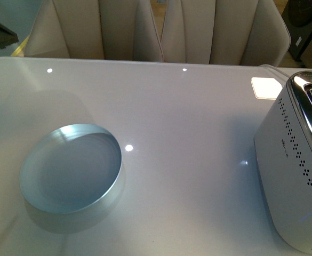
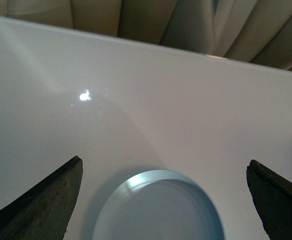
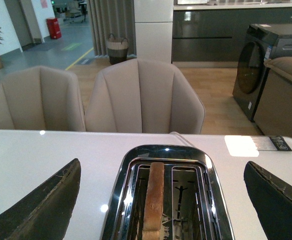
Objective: Left arm holds plate, right arm toasts bread
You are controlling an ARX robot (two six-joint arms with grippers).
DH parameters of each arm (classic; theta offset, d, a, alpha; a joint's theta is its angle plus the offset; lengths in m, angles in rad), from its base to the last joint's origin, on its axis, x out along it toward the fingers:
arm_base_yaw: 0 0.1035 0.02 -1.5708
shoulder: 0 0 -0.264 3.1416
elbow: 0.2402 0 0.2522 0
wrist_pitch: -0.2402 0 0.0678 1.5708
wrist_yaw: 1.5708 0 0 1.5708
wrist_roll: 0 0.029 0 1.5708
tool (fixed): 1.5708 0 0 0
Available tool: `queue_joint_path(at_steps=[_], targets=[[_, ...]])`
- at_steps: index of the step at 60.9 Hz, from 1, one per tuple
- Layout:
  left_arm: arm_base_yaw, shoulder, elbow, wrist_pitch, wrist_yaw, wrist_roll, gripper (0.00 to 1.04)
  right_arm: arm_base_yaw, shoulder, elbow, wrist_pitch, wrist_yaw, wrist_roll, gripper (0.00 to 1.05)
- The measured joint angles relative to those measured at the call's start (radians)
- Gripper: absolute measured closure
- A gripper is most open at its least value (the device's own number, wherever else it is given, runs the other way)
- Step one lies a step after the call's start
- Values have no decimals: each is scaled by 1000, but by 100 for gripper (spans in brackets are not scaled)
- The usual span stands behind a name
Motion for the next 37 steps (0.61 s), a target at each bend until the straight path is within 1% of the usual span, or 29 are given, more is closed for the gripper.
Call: queue_joint_path(at_steps=[4,6,7,8,9,11,12,14,15,17,22,27,32,33,34,37], targets=[[-16,-48,-16,-5,-11,-25,7,0,0,0,0,0,0,9],[-29,-66,-26,-11,-36,-31,7,0,0,0,0,0,0,9],[-40,-69,-50,50,-96,-21,10,0,0,0,0,0,0,9],[-45,-79,-85,144,-151,-6,14,0,0,0,0,0,0,9],[-48,-81,-104,193,-177,6,15,0,0,0,0,0,0,9],[-57,-100,-188,373,-259,39,22,0,0,0,0,-1,0,9],[-58,-108,-210,412,-273,44,24,0,0,0,0,-1,0,9],[-59,-156,-291,535,-306,63,31,0,0,0,0,0,0,9],[-59,-171,-308,557,-310,65,33,0,0,0,0,0,0,9],[-59,-239,-364,624,-319,78,40,0,0,0,0,0,0,9],[-59,-348,-422,656,-324,90,54,0,-1,0,0,0,0,9],[-59,-428,-512,642,-324,98,79,0,0,0,0,0,0,9],[-59,-484,-556,623,-324,100,95,0,0,0,0,0,0,9],[-59,-492,-560,620,-324,100,97,0,-1,0,0,0,0,9],[-59,-515,-571,613,-324,100,102,0,-1,0,0,0,0,9],[-59,-573,-599,588,-324,103,102,0,-1,0,0,0,0,9]])
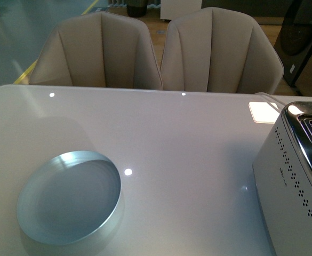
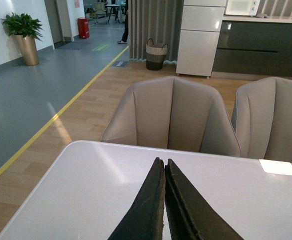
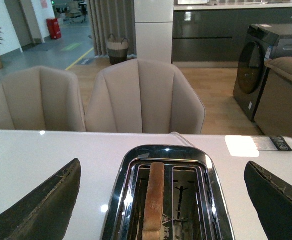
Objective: Left arm holds plate, right arm toasts bread
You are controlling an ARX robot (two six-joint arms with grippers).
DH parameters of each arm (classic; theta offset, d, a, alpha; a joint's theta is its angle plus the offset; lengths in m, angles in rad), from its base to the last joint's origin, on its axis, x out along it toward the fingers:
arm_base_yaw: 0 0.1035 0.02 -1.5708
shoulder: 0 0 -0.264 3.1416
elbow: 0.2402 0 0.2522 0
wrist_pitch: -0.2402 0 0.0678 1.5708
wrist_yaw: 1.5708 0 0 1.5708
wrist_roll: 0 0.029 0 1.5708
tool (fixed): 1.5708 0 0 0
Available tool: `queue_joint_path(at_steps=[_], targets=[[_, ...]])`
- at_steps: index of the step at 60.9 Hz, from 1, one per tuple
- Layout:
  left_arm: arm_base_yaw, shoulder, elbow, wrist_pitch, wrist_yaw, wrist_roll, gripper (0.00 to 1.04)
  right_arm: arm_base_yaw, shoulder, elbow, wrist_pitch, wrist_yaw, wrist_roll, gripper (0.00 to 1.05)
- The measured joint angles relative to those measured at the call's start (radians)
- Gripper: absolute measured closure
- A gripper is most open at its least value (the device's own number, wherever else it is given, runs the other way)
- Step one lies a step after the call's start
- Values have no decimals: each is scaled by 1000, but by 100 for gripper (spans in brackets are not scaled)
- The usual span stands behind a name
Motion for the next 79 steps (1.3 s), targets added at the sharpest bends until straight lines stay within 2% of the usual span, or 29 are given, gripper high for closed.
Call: queue_joint_path(at_steps=[4,10,54,79], targets=[[0,-45,-23,-27,0,0,102,0,0,0,0,0,0,9],[0,-66,-77,12,0,0,102,0,0,0,0,0,0,9],[0,-628,-134,-478,0,1,102,0,0,0,0,0,0,9],[0,-815,-134,-661,0,1,102,0,0,0,0,0,0,9]])
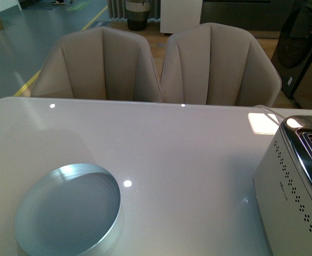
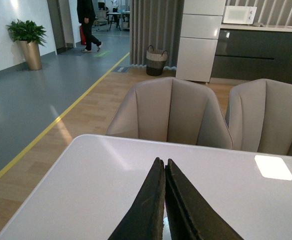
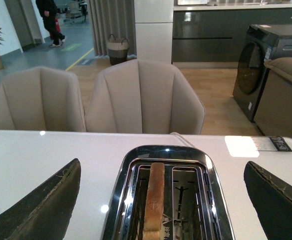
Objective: Left arm holds plate, right arm toasts bread
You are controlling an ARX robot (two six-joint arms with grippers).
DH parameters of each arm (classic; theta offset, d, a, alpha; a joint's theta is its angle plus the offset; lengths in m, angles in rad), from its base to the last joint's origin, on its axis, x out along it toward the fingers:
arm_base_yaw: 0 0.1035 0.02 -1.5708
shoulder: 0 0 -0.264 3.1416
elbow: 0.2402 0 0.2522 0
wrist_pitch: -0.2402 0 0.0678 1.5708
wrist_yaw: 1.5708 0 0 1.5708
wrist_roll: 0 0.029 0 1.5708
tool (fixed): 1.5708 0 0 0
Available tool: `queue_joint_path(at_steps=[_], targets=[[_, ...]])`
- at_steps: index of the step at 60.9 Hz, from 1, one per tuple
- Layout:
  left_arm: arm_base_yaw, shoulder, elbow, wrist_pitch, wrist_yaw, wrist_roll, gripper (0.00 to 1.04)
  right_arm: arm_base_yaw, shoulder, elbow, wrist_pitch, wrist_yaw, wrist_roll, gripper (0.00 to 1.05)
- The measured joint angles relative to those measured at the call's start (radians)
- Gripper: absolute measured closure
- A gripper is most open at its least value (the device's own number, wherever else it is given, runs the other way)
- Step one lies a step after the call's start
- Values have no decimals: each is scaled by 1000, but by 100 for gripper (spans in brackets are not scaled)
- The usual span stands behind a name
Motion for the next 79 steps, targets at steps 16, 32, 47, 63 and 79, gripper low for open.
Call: queue_joint_path(at_steps=[16,32,47,63,79], targets=[[0,-86,0,-87,0,0,102,0,0,0,0,0,0,9],[0,-240,0,-246,0,0,102,0,0,0,0,0,0,9],[0,-240,0,-246,0,0,95,0,0,0,0,0,0,9],[0,-240,0,-246,0,0,42,0,0,0,0,0,0,9],[0,-240,0,-246,0,3,7,0,0,0,0,0,0,9]])
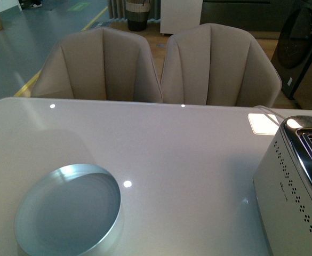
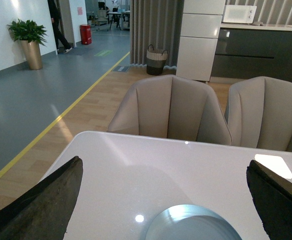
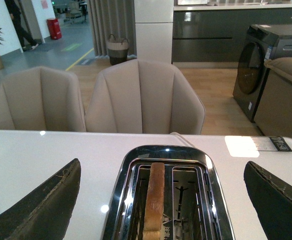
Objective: Left arm holds plate, right arm toasts bread
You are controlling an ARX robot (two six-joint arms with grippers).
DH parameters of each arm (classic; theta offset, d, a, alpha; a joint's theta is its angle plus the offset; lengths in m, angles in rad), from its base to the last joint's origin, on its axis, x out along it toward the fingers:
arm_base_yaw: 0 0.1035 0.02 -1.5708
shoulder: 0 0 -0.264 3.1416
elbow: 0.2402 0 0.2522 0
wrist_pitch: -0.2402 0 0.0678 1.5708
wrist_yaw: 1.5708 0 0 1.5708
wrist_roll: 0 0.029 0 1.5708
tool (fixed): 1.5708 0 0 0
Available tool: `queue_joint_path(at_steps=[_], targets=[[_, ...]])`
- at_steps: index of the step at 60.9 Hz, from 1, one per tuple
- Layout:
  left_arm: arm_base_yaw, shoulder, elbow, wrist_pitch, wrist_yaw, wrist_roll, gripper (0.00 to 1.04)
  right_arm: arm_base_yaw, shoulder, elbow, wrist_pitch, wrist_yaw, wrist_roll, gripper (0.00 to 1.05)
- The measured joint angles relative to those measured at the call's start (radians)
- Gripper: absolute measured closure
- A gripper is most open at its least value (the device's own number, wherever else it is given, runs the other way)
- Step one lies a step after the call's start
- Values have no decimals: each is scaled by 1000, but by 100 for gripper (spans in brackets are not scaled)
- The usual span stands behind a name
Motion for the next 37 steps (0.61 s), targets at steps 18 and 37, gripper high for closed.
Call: queue_joint_path(at_steps=[18,37], targets=[[0,0,0,0,0,0,7,0,0,0,0,0,0,9],[0,0,0,0,0,0,7,0,0,0,0,0,0,9]])
